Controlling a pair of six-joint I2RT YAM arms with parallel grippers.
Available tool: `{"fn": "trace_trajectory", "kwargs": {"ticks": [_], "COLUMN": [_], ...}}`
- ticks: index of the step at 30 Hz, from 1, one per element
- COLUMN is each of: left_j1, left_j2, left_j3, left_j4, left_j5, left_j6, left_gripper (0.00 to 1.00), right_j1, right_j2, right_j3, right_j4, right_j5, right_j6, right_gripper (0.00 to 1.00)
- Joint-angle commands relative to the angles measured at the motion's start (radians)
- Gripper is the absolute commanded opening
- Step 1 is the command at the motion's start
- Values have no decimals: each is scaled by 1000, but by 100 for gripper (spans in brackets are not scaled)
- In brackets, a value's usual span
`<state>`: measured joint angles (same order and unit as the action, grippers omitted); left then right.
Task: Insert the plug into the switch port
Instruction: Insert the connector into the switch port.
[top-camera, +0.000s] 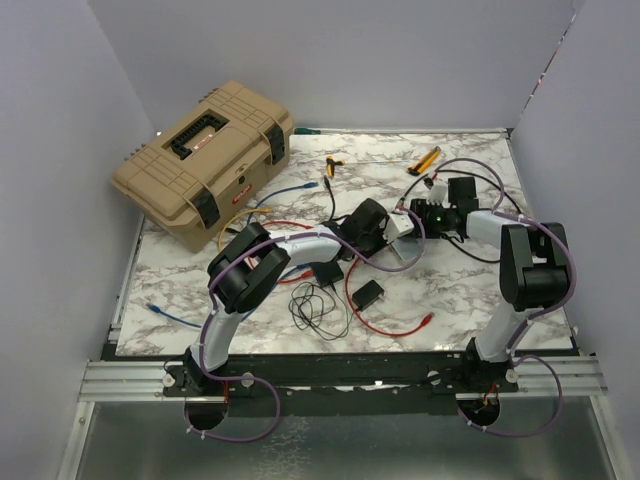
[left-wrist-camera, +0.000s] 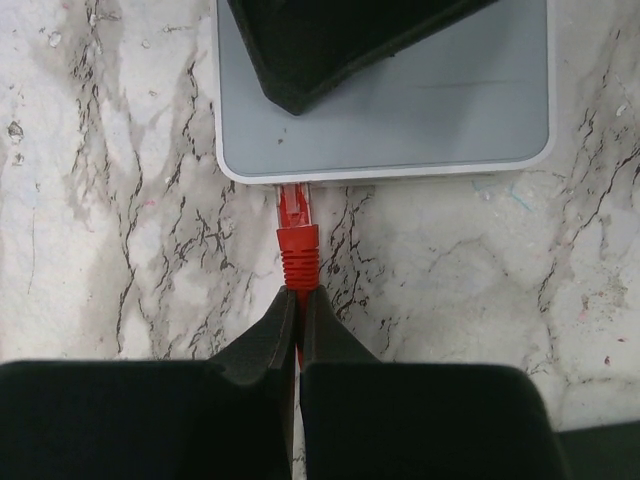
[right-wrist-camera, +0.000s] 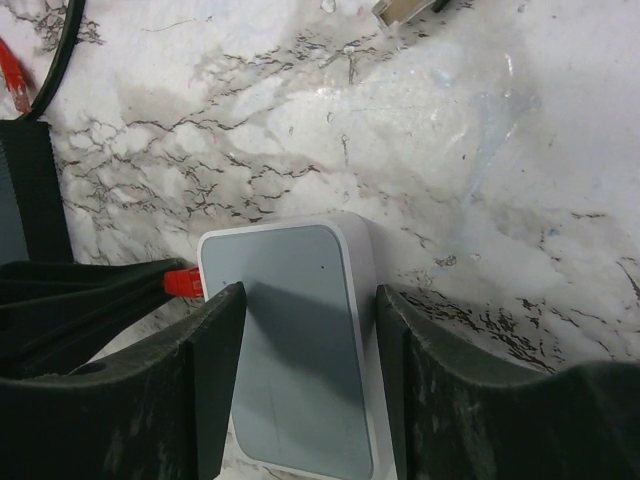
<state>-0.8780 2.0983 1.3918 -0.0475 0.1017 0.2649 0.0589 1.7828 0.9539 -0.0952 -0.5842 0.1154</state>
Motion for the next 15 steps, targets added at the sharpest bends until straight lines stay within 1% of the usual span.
{"fn": "trace_trajectory", "kwargs": {"ticks": [1,5,10,12,15], "left_j1": [-26,-27,-41,-48,-51], "left_j2": [50,46,57,53,37], "left_j3": [39,47,36,14,-29], "left_j4": [14,69,136,187,292], "left_j5": [91,79,61,40,30], "left_j6": [-21,-76,-96,-117,-157], "left_gripper": [0,0,0,0,0], "right_j1": [99,131,170,181,186], "right_j2": [57,57,58,64,64], "right_j3": [-27,-39,-45,-49,-77], "right_j4": [-138,-161,-172,-175,-132], "right_j5": [-245,-291,-355,-385,-442], "right_j6": [1,-1,-9,-5,32], "right_gripper": [57,56,56,56,56]}}
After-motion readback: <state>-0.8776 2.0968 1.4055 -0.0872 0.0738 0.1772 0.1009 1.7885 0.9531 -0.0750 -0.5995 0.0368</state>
